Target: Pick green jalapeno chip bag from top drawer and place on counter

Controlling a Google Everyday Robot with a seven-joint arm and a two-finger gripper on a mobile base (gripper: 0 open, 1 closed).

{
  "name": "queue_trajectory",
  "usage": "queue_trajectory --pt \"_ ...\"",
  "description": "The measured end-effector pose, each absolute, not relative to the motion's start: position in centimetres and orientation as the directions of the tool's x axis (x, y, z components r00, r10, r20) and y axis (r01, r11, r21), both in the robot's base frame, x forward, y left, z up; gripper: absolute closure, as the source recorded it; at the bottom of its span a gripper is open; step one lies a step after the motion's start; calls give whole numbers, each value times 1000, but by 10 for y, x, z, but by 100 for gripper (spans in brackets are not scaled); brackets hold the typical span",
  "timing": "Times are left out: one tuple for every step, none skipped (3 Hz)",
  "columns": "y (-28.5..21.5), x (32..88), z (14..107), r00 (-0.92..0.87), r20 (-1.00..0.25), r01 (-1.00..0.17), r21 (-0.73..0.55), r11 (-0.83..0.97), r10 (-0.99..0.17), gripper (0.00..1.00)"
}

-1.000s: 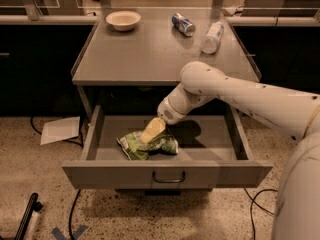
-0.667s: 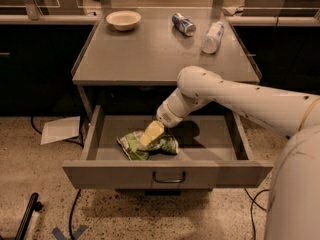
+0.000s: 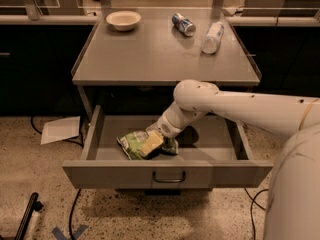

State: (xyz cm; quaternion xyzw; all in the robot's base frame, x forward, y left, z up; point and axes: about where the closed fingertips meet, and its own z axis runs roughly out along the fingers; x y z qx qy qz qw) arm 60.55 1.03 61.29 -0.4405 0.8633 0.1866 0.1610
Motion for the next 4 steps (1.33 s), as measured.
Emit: queue_trajectory --pt "10 604 611 -564 -439 -818 184 545 -699 42" --pt "10 604 611 -564 -439 -818 184 545 -699 66" --pt "10 604 611 -564 -439 -818 184 545 -699 89" --pt "10 604 611 -564 -439 -819 184 544 -700 100"
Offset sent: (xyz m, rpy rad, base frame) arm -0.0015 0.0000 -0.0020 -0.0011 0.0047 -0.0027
